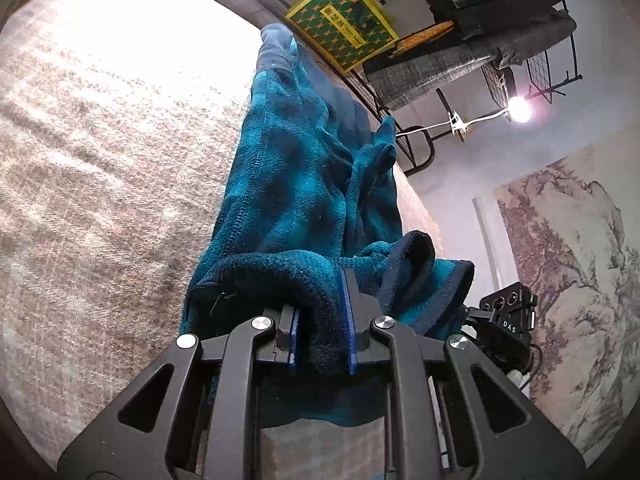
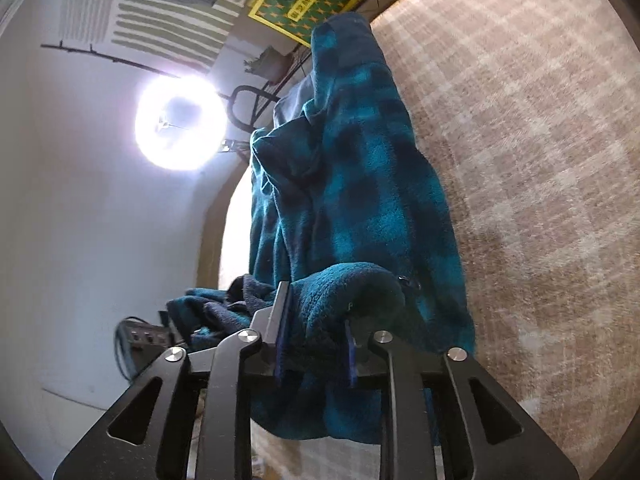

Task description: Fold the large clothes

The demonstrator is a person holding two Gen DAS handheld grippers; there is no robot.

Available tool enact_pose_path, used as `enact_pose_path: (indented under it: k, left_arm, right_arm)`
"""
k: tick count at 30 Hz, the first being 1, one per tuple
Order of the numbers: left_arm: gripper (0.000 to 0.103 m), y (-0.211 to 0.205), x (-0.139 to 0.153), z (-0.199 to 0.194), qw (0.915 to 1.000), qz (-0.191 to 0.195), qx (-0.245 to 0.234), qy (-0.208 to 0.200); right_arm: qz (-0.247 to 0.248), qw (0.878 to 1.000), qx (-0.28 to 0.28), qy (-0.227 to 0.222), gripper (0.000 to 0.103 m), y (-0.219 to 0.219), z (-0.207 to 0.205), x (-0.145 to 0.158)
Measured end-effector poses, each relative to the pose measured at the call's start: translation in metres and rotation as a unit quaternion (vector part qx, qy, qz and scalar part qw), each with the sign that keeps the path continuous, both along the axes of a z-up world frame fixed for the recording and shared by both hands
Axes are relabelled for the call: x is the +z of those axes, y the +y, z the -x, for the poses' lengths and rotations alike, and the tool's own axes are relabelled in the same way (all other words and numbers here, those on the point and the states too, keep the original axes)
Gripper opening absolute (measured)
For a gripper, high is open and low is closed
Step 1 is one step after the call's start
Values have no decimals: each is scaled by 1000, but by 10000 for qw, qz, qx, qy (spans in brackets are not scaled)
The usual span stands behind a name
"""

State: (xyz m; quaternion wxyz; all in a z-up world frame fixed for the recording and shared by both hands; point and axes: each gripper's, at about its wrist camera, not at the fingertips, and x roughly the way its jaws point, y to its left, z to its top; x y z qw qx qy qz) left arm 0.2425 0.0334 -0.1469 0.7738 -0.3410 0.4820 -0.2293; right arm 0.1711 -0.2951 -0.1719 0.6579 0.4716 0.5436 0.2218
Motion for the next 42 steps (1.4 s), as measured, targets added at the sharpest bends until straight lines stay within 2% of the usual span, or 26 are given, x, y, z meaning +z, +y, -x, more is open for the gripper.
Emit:
enact_pose_path:
  k: [2,4,6,8,11,13,15,17,20,22,25,28,29,32,34,35,36,37,38,39,40,42]
  left_arm:
    - [18,2,1,-2,10000,52,-66,3]
    - [20,3,1,-4,9998,109,-141,37]
    - [22,4,0,-6,9997,154,-178,46]
    - [24,4,-2,-7,9996,194,-191,100]
    - [29,2,2,-9,9993,255,-231,135]
    - [30,1,4,-10,9993,263,-235,151]
    - [31,-2,5,-13,9993,235,-218,213]
    - [31,-3,8,-16,9993,201,-227,235]
    - [36,-4,14,-17,9992,264,-197,211]
    - [40,-1,15,-18,9988,387,-144,252]
    - [41,6,15,-20,9981,505,-85,332]
    - [43,11,15,-20,9973,562,-118,455]
    - [48,13,14,-19,9966,650,-125,498]
    - [65,30,9,-18,9881,1383,72,668]
    - [67,50,10,-16,9805,1821,353,654]
    - [67,57,16,-14,9809,1815,433,551]
    - [67,61,22,-12,9837,1679,479,433]
    - [67,65,32,-9,9897,1333,492,203]
    - [67,65,38,-7,9923,1145,467,64]
    - [67,63,44,-5,9958,822,380,-130]
    - [67,57,49,-2,9987,331,233,-308]
    - [67,43,49,3,9979,-364,-14,-529]
  right_arm:
    - [-223,9997,-39,-16,33,-4,-1,0]
    - [-490,9985,-224,-53,55,-15,0,-1]
    - [-706,9966,-420,-24,60,-28,2,-3]
    - [-738,9957,-556,-29,60,-38,3,-2]
    - [-409,9973,-566,-238,60,-46,7,9]
    - [172,9986,-281,-425,60,-38,8,18]
    - [847,9945,135,-607,60,-22,9,26]
    - [1168,9898,466,-673,60,-13,13,27]
    - [1597,9793,952,-799,51,4,24,28]
    - [1977,9677,1291,-884,36,17,31,27]
    - [2344,9563,1473,-941,34,26,35,25]
    - [2349,9568,1452,-913,34,23,34,24]
    - [2351,9571,1439,-892,34,23,33,23]
    - [2427,9552,1452,-877,34,24,34,20]
    - [2481,9537,1453,-877,34,25,34,22]
    - [2490,9535,1452,-884,34,25,35,23]
    - [2470,9539,1440,-917,34,24,36,24]
    - [2447,9543,1426,-958,34,24,37,28]
    - [2425,9549,1383,-1009,34,21,37,30]
    - [2398,9558,1293,-1105,34,16,38,33]
    - [2361,9568,1216,-1180,34,13,39,37]
    - [2218,9607,1042,-1307,36,3,38,40]
